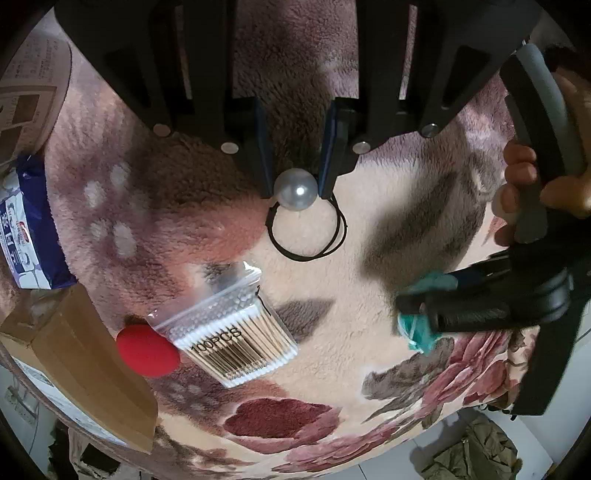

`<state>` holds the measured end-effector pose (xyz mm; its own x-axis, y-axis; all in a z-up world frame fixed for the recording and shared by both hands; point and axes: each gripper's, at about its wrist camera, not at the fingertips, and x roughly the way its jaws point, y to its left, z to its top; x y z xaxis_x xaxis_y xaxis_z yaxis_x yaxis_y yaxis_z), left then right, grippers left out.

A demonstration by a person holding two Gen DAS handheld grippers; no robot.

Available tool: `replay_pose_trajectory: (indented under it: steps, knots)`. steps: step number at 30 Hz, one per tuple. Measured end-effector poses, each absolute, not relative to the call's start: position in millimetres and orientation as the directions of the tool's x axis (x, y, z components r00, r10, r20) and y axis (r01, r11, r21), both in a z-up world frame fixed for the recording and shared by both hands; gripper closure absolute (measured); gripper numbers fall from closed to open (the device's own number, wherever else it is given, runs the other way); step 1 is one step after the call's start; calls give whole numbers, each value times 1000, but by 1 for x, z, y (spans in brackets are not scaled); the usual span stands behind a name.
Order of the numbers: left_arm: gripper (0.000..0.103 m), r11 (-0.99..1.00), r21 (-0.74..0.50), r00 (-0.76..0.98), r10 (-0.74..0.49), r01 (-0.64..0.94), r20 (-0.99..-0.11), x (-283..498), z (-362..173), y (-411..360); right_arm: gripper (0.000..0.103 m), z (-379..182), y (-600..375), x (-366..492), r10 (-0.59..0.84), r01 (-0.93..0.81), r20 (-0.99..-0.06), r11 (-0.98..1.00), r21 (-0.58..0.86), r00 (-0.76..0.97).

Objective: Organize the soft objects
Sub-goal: 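Grasp the teal face mask with the left tool while the right tool grasps the black pearl hair tie, then lift the mask and hair tie and carry both over the orange basket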

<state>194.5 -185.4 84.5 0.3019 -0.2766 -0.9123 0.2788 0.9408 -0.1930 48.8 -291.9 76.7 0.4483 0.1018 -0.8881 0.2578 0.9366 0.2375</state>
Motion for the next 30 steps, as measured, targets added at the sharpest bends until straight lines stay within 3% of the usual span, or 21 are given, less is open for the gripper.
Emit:
replay_pose_trajectory:
  steps: [30]
  knots:
    - [73, 920, -172, 253, -271, 353, -929, 55, 122, -142, 78, 122, -274, -30, 91, 268, -864, 930, 252, 495]
